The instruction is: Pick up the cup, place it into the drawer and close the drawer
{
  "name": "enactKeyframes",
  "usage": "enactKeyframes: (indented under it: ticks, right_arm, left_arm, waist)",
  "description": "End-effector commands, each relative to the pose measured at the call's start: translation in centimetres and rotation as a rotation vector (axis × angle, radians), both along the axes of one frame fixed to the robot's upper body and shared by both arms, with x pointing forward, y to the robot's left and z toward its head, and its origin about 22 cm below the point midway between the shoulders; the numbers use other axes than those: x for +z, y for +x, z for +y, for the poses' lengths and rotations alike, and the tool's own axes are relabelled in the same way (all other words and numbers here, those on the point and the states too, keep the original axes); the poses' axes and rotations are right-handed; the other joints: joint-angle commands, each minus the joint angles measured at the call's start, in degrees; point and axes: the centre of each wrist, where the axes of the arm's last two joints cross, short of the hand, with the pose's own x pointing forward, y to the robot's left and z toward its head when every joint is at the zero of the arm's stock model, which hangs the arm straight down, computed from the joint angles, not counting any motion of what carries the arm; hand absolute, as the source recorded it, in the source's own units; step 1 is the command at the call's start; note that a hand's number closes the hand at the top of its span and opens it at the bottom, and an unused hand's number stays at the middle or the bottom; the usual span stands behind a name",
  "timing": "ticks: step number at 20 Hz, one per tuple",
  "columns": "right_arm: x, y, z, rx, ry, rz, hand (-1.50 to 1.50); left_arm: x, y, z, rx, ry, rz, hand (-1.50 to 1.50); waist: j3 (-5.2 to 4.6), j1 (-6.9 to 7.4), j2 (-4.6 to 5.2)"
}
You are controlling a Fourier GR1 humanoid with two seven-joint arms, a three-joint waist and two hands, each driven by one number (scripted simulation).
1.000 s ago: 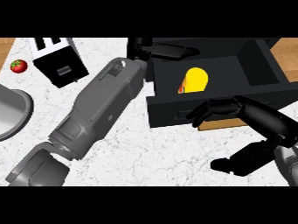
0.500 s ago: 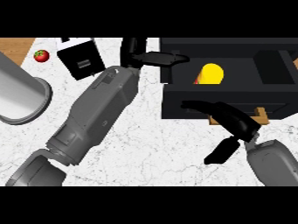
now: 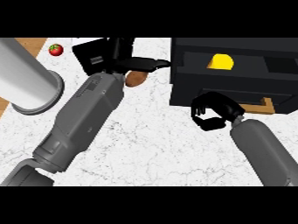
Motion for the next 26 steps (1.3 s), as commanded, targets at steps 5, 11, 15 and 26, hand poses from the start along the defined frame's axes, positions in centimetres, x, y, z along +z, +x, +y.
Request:
enactKeyframes:
  ticks: [5, 11, 15, 26]
  right_arm:
    - [2.6, 4.9, -4.0, -0.146, 0.12, -0.127, 1.5]
    - [6.7, 7.6, -5.6, -0.292, 0.157, -0.203, 1.5]
    - [9.2, 8.2, -7.0, -0.32, 0.195, -0.21, 1.5]
    - [12.3, 8.3, -9.1, -0.296, 0.279, -0.214, 1.5]
  left_arm:
    - [-2.2, -1.0, 4.3, -0.025, -0.022, 0.025, -1.5]
    - [-2.8, -1.6, 5.7, -0.051, -0.008, 0.01, -1.5]
    - [-2.5, -1.6, 5.9, -0.063, -0.003, 0.017, -1.5]
    - [-2.5, -1.9, 6.3, -0.113, -0.012, 0.009, -1.5]
  waist:
    - [0.3, 3.1, 0.86]
    - [0.3, 4.83, 1.68]
    - [0.3, 5.94, 1.97]
    - [0.24, 7.81, 2.52]
